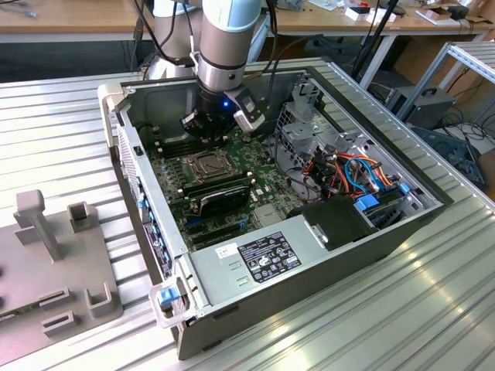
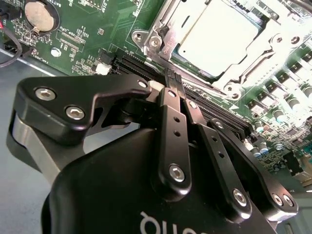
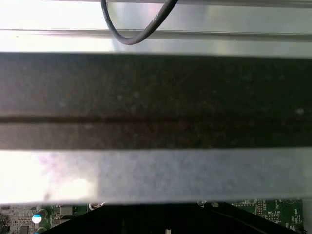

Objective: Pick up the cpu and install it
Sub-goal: 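Install the first cpu locking lever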

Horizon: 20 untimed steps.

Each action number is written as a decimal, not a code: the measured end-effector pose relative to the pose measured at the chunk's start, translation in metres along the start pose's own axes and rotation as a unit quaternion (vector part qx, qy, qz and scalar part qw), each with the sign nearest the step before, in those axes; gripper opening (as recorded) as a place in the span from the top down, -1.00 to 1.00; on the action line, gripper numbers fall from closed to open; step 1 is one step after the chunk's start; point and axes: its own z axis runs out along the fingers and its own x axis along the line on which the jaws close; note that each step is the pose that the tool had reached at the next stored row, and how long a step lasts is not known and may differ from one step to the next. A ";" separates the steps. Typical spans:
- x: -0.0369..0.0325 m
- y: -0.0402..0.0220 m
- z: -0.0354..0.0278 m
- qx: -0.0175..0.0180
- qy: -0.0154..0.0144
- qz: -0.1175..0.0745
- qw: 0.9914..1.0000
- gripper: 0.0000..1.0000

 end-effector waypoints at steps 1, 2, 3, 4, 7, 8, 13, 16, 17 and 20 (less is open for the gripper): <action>0.0000 0.0000 0.0001 0.000 0.000 0.000 1.000 0.79; 0.0000 0.0000 0.0003 0.000 0.000 0.000 1.000 0.79; 0.0000 0.0000 0.0007 0.000 0.000 0.000 1.000 0.79; -0.0001 0.0000 0.0010 0.000 0.000 0.000 1.000 0.79; -0.0002 -0.0001 0.0019 0.000 0.000 0.000 1.000 0.79; -0.0002 0.0000 0.0020 0.000 0.000 0.000 1.000 0.79; -0.0005 0.0046 0.0029 0.002 0.000 0.000 1.000 0.79; -0.0006 0.0076 0.0034 0.004 0.000 0.000 1.000 0.79; -0.0006 0.0082 0.0036 0.004 0.000 0.000 1.000 0.79; -0.0005 0.0087 0.0036 0.006 0.000 0.000 1.000 0.79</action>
